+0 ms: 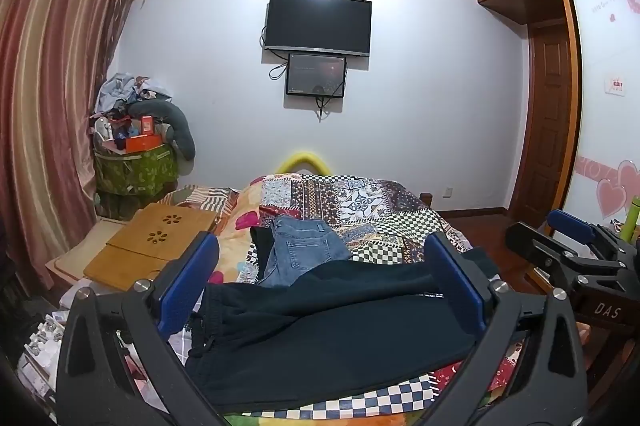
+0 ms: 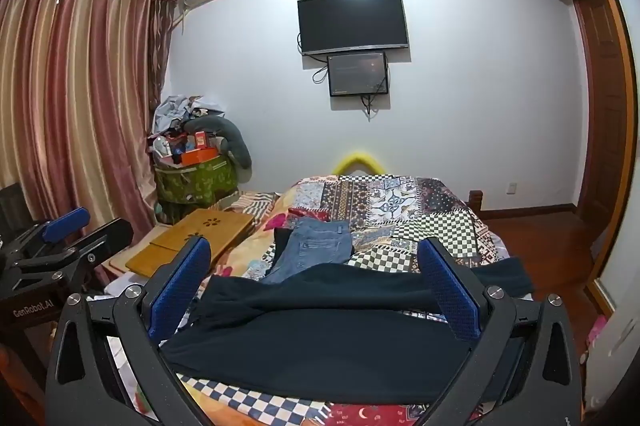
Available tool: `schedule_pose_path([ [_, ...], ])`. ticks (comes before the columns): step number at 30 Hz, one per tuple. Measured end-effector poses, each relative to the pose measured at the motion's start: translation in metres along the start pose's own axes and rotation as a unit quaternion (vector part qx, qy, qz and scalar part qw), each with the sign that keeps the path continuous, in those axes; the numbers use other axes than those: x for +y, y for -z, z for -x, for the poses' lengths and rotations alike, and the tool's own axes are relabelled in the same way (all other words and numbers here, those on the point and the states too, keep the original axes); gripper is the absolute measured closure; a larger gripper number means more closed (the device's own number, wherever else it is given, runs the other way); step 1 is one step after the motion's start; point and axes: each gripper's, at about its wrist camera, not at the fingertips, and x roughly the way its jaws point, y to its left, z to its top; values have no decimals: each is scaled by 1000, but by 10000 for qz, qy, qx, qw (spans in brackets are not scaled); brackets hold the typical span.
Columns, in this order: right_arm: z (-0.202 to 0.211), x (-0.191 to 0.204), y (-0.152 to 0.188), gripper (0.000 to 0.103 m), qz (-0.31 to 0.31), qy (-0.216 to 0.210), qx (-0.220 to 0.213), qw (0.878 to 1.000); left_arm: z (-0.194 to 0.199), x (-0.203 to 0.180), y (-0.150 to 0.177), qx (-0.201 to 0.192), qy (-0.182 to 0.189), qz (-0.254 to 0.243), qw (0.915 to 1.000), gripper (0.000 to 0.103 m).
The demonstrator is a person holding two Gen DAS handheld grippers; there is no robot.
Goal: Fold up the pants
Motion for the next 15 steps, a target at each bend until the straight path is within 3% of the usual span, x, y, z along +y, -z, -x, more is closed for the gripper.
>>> schedule_pose_path([
  [15, 0, -2, -1, 0, -7, 8, 12, 10000, -1, 0, 3, -7, 22, 31, 10000, 0],
])
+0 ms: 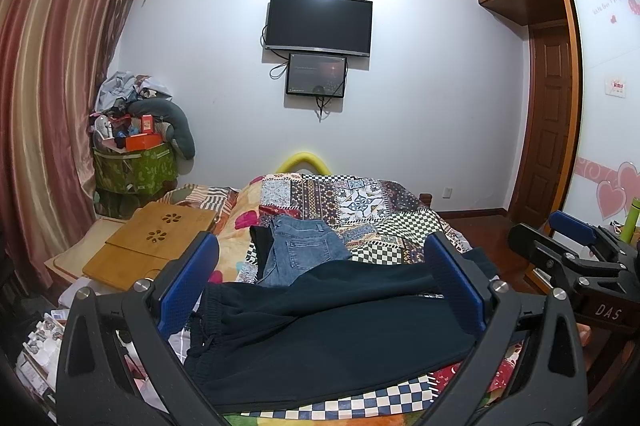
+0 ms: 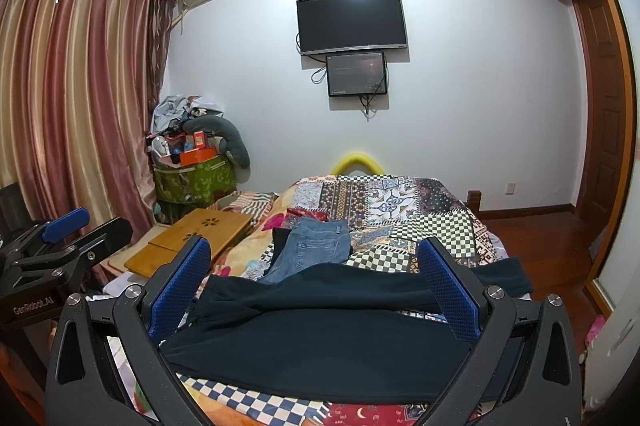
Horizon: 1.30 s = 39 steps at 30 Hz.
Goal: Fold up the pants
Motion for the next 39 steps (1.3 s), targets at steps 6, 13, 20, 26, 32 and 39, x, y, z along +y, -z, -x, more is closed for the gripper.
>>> schedule_pose_path([
  [6, 0, 0, 0, 0, 8, 7, 3, 10000, -1, -1, 0, 6, 4, 7, 10000, 0],
  [13, -1, 0, 0, 0, 9, 9, 2, 10000, 0, -1, 0, 4, 14, 14, 10000, 0],
  [20, -1, -1, 0, 0, -1, 11, 5, 10000, 0, 0, 0, 5, 9, 15, 10000, 0],
  [26, -2, -2, 0, 0, -2, 12, 5, 10000, -1, 0, -1, 7, 14, 20, 10000, 0],
  [32, -2, -2, 0, 0, -4, 5, 4, 10000, -1, 0, -1, 8, 11, 22, 10000, 0],
  [39, -1, -1, 1, 0, -9, 6, 8, 10000, -1, 0, -1, 9, 14, 24, 10000, 0],
])
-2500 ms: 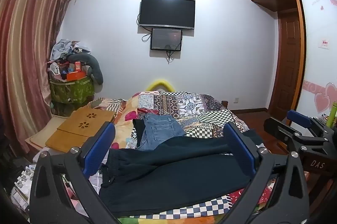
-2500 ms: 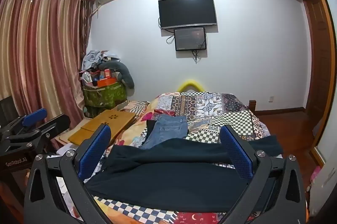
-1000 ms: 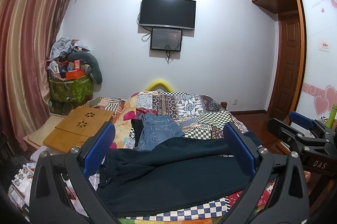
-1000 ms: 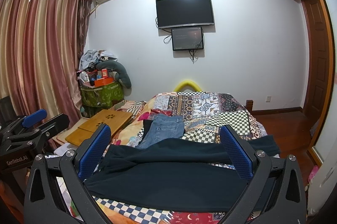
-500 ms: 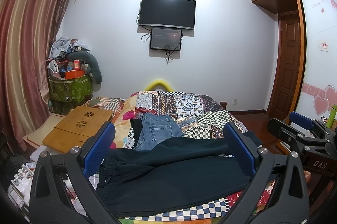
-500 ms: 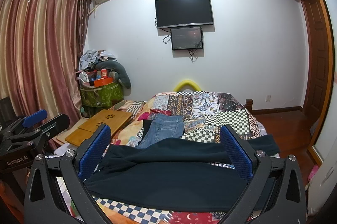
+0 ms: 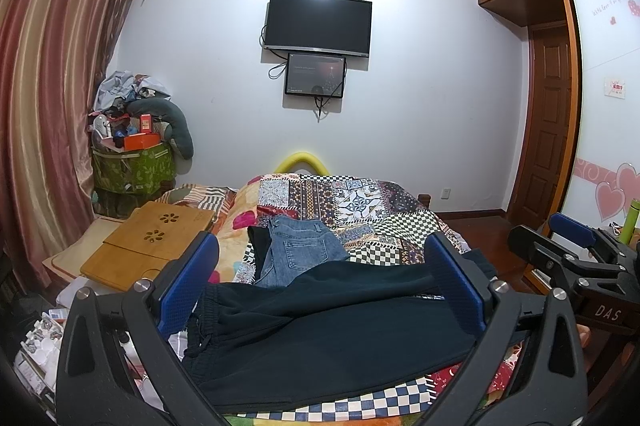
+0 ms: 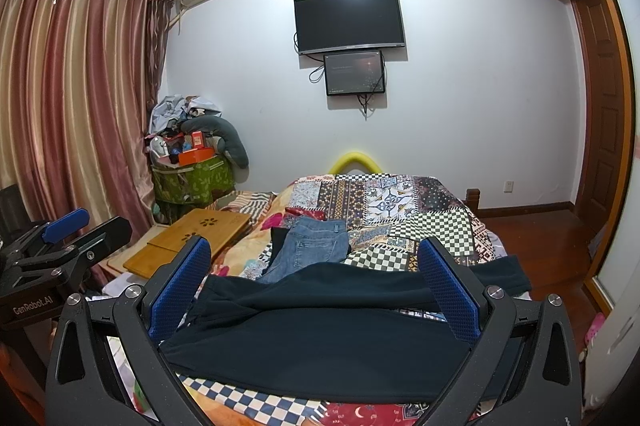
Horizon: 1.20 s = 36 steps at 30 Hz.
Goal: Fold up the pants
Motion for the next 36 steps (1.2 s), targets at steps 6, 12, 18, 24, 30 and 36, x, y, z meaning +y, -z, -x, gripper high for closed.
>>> schedule_pose_path([
  [6, 0, 0, 0, 0, -3, 2, 3, 10000, 0, 0, 0, -1, 0, -2, 10000, 0],
  [12, -4, -3, 2, 0, -5, 1, 40, 10000, -11, 2, 2, 75, 59, 4, 10000, 0],
  [18, -19, -8, 6, 0, -24, 7, 172, 9998, -39, 8, 1, 361, 98, 33, 9993, 0],
  [24, -49, -18, 14, 0, -29, 48, 451, 9990, -96, 26, 2, 952, 13, 106, 9954, 0],
  [30, -103, -46, 26, 0, -59, 226, 931, 9954, -178, 58, 14, 1760, -365, 90, 9837, 0],
  [36, -149, -74, 29, 0, 131, 473, 1410, 9888, -257, 101, 32, 2332, -600, 22, 9706, 0],
])
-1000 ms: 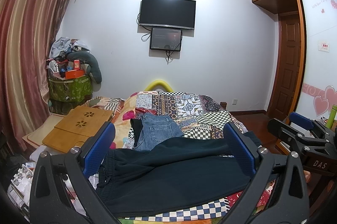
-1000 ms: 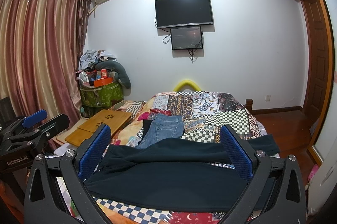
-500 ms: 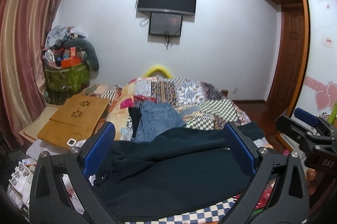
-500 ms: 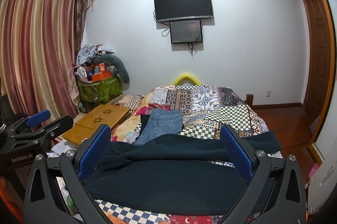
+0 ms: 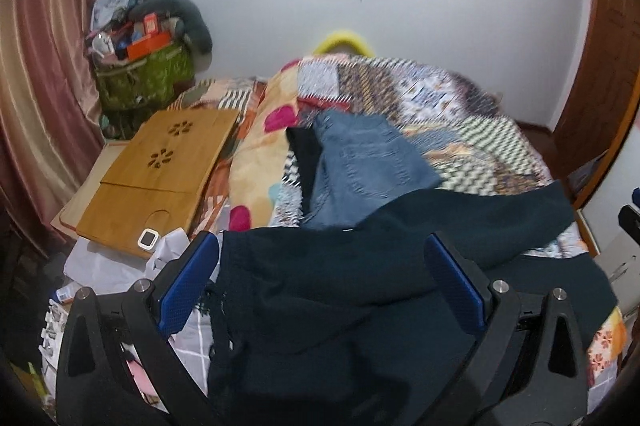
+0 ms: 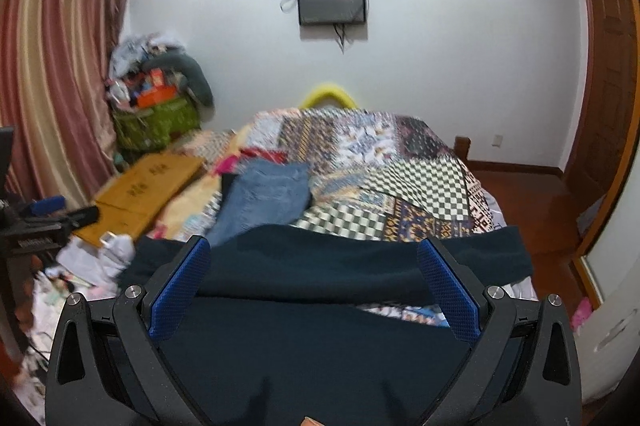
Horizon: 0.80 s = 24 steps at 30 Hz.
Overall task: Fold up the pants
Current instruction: 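Lower both grippers onto the dark teal pants and grasp the waistband edge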
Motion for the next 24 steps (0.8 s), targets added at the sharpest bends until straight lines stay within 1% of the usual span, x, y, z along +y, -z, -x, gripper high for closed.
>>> schedule_pose_path([
  [1, -17, -7, -1, 0, 88, 78, 149, 9998, -16, 7, -4, 102, -105, 3, 9999, 0],
  [2, -23, -8, -2, 0, 125, 112, 216, 9996, -28, 14, -6, 180, -161, 7, 9997, 0],
  [3, -37, -14, -2, 0, 209, 164, 343, 9991, -42, 21, -8, 289, -189, 11, 9994, 0],
  [4, -43, -15, -2, 0, 254, 180, 411, 9987, -56, 28, -9, 399, -163, 27, 9991, 0],
  [5, -53, -18, -4, 0, 304, 193, 515, 9980, -74, 38, -10, 566, -58, 106, 9983, 0],
  [7, -74, -27, -2, 0, 388, 167, 751, 9963, -99, 55, -10, 735, 7, 247, 9970, 0],
  [11, -117, -40, -3, 0, 417, 38, 1173, 9922, -146, 80, -6, 1074, -246, 298, 9935, 0],
  [12, -127, -43, -3, 0, 442, -18, 1264, 9910, -155, 86, -4, 1167, -280, 304, 9923, 2],
  [14, -146, -48, -4, 1, 493, -65, 1429, 9885, -179, 98, 0, 1429, -386, 293, 9885, 16],
  [15, -156, -50, -4, 1, 522, -97, 1509, 9871, -187, 102, 3, 1557, -427, 291, 9865, 19],
  [17, -174, -53, -5, 2, 556, -221, 1666, 9842, -207, 111, 8, 1792, -444, 367, 9821, 29],
  [20, -201, -54, -2, 4, 650, -447, 1928, 9781, -227, 122, 17, 2029, -320, 584, 9769, 38],
  [22, -216, -53, 0, 7, 773, -612, 2100, 9727, -236, 126, 20, 2136, -221, 718, 9740, 40],
  [24, -230, -52, 0, 10, 856, -701, 2201, 9692, -246, 130, 24, 2280, -199, 775, 9704, 43],
])
